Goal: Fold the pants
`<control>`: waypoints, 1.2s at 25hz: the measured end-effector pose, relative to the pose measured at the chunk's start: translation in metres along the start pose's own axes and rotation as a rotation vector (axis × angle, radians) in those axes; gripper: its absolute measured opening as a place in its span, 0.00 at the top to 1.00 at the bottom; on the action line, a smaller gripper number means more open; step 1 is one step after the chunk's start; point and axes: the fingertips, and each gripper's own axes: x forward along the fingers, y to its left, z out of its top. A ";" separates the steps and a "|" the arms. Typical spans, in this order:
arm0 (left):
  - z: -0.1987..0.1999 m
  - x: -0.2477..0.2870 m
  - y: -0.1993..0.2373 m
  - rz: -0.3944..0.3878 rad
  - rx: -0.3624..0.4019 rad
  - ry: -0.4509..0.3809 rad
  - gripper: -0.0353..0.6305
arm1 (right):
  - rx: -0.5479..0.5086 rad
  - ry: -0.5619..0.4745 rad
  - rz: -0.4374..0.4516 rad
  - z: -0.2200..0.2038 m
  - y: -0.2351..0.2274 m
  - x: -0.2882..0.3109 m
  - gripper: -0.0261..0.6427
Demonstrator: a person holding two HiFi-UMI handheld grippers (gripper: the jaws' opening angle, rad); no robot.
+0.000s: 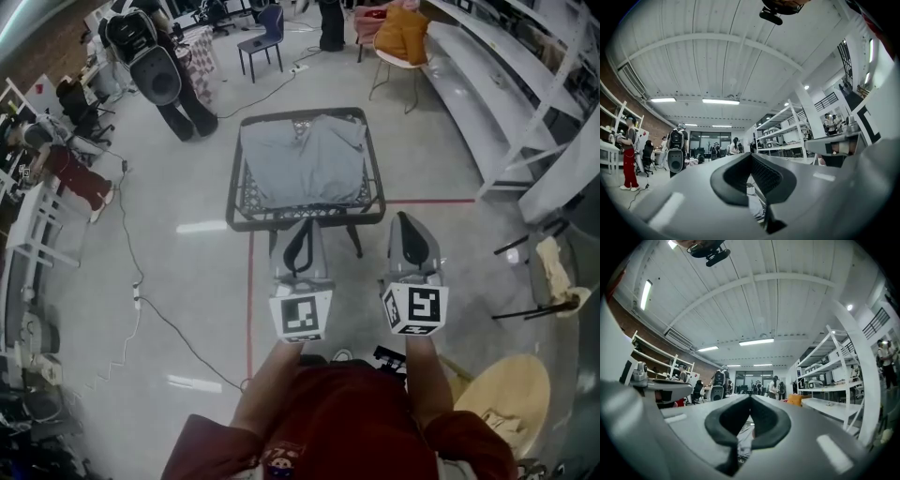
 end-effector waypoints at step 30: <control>-0.088 0.218 -0.075 -0.032 -0.068 0.064 0.94 | -0.014 0.104 -0.003 -0.081 -0.161 0.155 0.96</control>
